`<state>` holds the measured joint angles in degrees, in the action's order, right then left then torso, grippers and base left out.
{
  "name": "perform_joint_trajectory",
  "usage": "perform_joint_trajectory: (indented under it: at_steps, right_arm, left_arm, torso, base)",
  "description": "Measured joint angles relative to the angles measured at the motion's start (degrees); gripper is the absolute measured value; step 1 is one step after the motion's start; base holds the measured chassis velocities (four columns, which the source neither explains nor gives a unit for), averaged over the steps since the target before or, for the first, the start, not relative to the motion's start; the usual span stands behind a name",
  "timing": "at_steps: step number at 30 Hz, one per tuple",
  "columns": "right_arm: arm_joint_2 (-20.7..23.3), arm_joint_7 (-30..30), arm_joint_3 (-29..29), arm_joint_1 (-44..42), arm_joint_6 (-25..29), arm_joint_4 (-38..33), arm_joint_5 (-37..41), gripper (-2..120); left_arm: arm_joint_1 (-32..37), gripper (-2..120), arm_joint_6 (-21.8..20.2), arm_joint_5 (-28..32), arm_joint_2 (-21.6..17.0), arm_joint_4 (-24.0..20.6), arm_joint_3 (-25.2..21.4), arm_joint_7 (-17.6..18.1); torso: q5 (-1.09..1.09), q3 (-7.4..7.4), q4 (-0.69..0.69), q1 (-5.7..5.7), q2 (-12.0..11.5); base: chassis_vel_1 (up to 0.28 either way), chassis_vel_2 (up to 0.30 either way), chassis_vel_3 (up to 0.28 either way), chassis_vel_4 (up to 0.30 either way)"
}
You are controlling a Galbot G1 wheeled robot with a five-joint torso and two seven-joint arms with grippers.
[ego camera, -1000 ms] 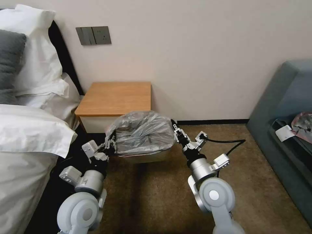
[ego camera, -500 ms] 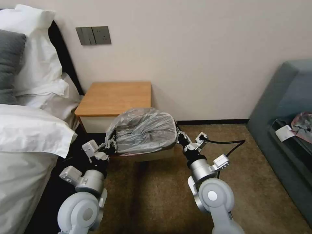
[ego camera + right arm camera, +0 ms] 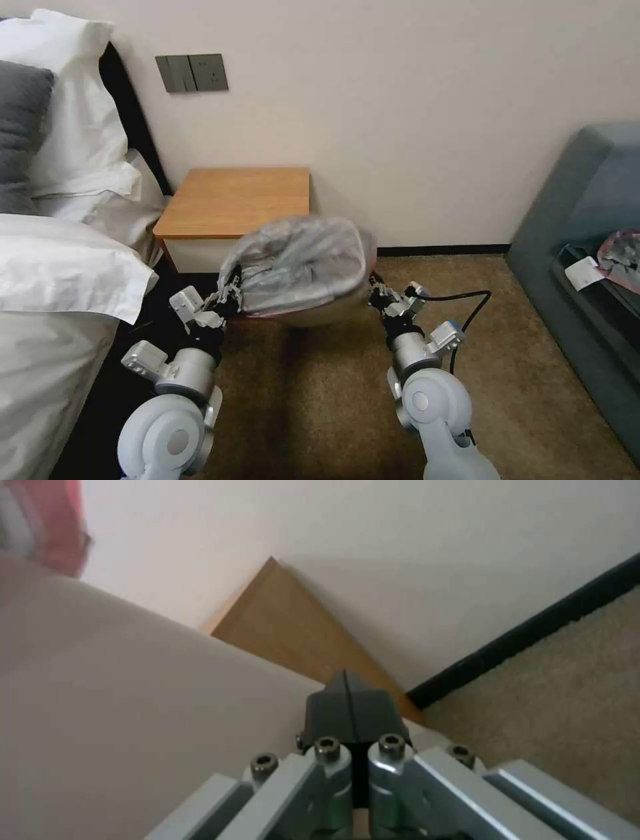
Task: Pick up the garbage bag from the table and place it over the trash can.
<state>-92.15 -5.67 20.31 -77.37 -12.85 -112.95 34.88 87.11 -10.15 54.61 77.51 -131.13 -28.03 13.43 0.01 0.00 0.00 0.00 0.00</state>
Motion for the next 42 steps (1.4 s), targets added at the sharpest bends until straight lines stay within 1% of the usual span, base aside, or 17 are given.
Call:
perform_joint_trajectory:
  at_steps: [6,10,13,14,17,22,25,26,28,29,32,33,35,36,39,40,42]
  right_arm:
    - [0.0,0.2,-0.1,-0.3,0.5,0.7,-3.5,0]
    - [0.0,-1.5,-0.3,-1.1,1.7,0.8,-13.0,4]
    - [0.0,-4.0,0.8,-2.4,3.3,0.7,-28.0,18]
    - [0.0,-4.0,0.8,-2.4,3.3,0.7,-28.0,18]
    - [0.0,-4.4,3.3,-3.3,7.4,-0.3,-39.6,33]
    - [1.2,-3.3,4.4,-3.4,12.5,-2.3,-44.5,45]
    - [7.4,0.9,3.7,-2.9,17.1,-6.7,-48.6,60]
    - [7.4,0.9,3.7,-2.9,17.1,-6.7,-48.6,60]
    - [13.5,3.9,1.3,-2.1,17.3,-9.7,-48.6,52]
    - [13.5,3.9,1.3,-2.1,17.3,-9.7,-48.6,52]
    - [23.6,9.4,-3.0,0.3,12.3,-14.4,-44.1,37]
    - [23.6,9.4,-3.0,0.3,12.3,-14.4,-44.1,37]
    - [30.0,13.8,-5.9,3.8,6.6,-16.6,-39.2,26]
    - [30.0,13.8,-5.9,3.8,6.6,-16.6,-39.2,26]
    - [40.7,15.2,-12.4,12.4,-2.1,-17.9,-28.8,10]
    - [40.7,15.2,-12.4,12.4,-2.1,-17.9,-28.8,10]
    - [46.4,13.9,-18.3,18.9,-7.7,-18.0,-21.7,2]
  left_arm:
    - [0.3,9,-0.1,-0.2,0.4,0.0,0.4,0.0]
    - [0.2,9,-0.2,-2.1,0.3,1.0,0.3,0.0]
    - [0.1,9,-0.4,-5.1,-0.3,2.1,-0.4,0.3]
    - [0.1,9,-0.4,-5.1,-0.3,2.1,-0.4,0.3]
    - [0.2,9,-1.2,-8.5,-0.8,2.8,-0.4,1.3]
    - [0.4,9,-1.9,-14.9,-1.2,4.0,0.2,1.5]
    - [0.6,9,-1.4,-23.3,-1.8,5.9,0.9,1.1]
    - [0.6,9,-1.4,-23.3,-1.8,5.9,0.9,1.1]
    - [0.7,9,-0.8,-28.3,-1.9,6.6,1.4,0.5]
    - [0.7,9,-0.8,-28.3,-1.9,6.6,1.4,0.5]
    - [1.1,9,-0.7,-32.5,-2.2,6.9,2.0,0.2]
    - [1.1,9,-0.7,-32.5,-2.2,6.9,2.0,0.2]
    - [1.4,9,-0.8,-34.7,-2.4,7.3,2.2,0.2]
    - [1.4,9,-0.8,-34.7,-2.4,7.3,2.2,0.2]
    - [1.4,9,-0.7,-39.7,-2.5,8.3,2.5,0.0]
    - [1.4,9,-0.7,-39.7,-2.5,8.3,2.5,0.0]
    - [1.3,9,-0.5,-42.0,-2.5,8.7,2.8,-0.4]
  torso:
    - [0.00,0.00,0.00,0.00,0.0]
    - [-0.01,0.00,0.00,0.00,0.0]
    - [0.00,0.00,0.01,0.00,0.0]
    - [0.00,0.00,0.01,0.00,0.0]
    - [0.00,0.00,0.00,0.00,0.0]
    - [-0.01,0.00,0.00,0.00,0.0]
    - [-0.01,0.00,0.00,0.00,0.0]
    - [-0.01,0.00,0.00,0.00,0.0]
    - [0.01,0.00,0.00,0.00,0.0]
    - [0.01,0.00,0.00,0.00,0.0]
    - [0.00,0.00,-0.01,0.00,0.0]
    - [0.00,0.00,-0.01,0.00,0.0]
    - [0.01,0.00,-0.01,0.00,0.0]
    - [0.01,0.00,-0.01,0.00,0.0]
    - [0.01,0.01,0.00,0.00,0.0]
    - [0.01,0.01,0.00,0.00,0.0]
    - [-0.01,0.00,0.00,0.00,0.0]
  base:
    - [0.000,0.000,0.000,0.000]
    - [0.000,0.000,0.000,0.000]
    - [0.000,0.000,0.000,0.000]
    - [0.000,0.000,0.000,0.000]
    - [0.000,0.000,0.000,0.000]
    - [0.000,0.000,0.000,0.000]
    - [0.000,0.000,0.000,0.000]
    - [0.000,0.000,0.000,0.000]
    - [0.000,0.000,0.000,0.000]
    - [0.000,0.000,0.000,0.000]
    - [0.000,0.000,0.000,0.000]
    - [0.000,0.000,0.000,0.000]
    - [0.000,0.000,0.000,0.000]
    - [0.000,0.000,0.000,0.000]
    - [0.000,0.000,0.000,0.000]
    - [0.000,0.000,0.000,0.000]
    - [0.000,0.000,0.000,0.000]
